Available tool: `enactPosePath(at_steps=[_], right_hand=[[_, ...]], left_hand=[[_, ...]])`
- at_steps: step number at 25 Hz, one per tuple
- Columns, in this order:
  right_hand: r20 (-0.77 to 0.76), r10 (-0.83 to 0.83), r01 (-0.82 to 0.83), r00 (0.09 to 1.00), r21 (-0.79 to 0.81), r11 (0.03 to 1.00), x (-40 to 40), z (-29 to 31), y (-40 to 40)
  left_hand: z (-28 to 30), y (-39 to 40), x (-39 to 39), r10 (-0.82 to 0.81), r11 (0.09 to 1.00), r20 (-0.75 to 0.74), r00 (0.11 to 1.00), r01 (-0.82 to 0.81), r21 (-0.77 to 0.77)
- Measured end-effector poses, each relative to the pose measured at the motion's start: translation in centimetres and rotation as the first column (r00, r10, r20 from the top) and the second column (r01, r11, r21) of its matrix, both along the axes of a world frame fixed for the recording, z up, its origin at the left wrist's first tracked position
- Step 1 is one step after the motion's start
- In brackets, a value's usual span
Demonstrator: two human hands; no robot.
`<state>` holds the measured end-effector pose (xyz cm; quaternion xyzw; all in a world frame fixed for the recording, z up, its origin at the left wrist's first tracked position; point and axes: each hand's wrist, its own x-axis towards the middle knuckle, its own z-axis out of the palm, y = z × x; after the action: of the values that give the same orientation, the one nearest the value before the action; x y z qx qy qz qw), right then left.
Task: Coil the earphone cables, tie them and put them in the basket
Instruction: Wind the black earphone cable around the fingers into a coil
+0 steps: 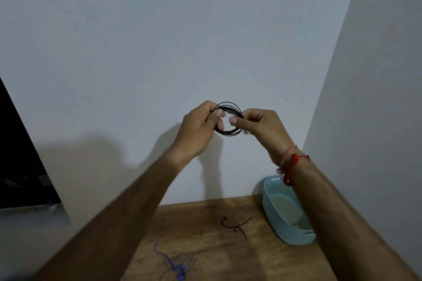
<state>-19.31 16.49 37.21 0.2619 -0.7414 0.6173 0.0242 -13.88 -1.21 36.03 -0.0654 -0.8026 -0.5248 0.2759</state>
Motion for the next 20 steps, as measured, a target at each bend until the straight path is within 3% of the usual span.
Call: enactPosePath(at_steps=[4, 8, 10, 12, 16, 18, 20], right_hand=[[-0.080, 0.089, -0.069, 0.993, 0.216, 0.974, -0.7, 0.5, 0.6], [-0.110, 0.068, -0.041, 0.992, 0.236, 0.971, -1.1, -0.3, 0.8], [-0.194, -0.039, 0.094, 0.980, 0.284, 0.954, -0.8, -1.0, 0.5], [-0.268, -0.182, 0.250, 0.946, 0.242, 0.938, -0.6, -2.0, -0.2], [-0.105, -0.329, 0.323, 0.938, -0.071, 0.944, -1.0, -3.9, -1.4], [-0.034, -0.319, 0.316, 0.947, -0.075, 0.946, -1.7, -4.7, -1.3], [-0.011, -0.259, 0.259, 0.966, 0.007, 0.966, -2.3, -5.1, -0.5]], left_hand=[[1.0, -0.9, 0.0, -0.045, 0.925, 0.053, 0.998, 0.061, -0.374], [0.9, -1.2, -0.7, -0.059, 0.899, 0.135, 0.989, 0.112, -0.423], [-0.3, -1.1, -1.1, -0.101, 0.943, 0.208, 0.973, 0.160, -0.293], [-1.7, -0.7, -1.5, -0.171, 0.982, 0.204, 0.964, 0.183, -0.042], [-3.7, 1.1, -3.0, -0.182, 0.882, 0.063, 0.981, 0.135, 0.451], [-4.4, 2.1, -3.3, -0.130, 0.853, 0.054, 0.990, 0.084, 0.516], [-4.9, 2.5, -3.6, -0.108, 0.888, 0.058, 0.992, 0.070, 0.455]])
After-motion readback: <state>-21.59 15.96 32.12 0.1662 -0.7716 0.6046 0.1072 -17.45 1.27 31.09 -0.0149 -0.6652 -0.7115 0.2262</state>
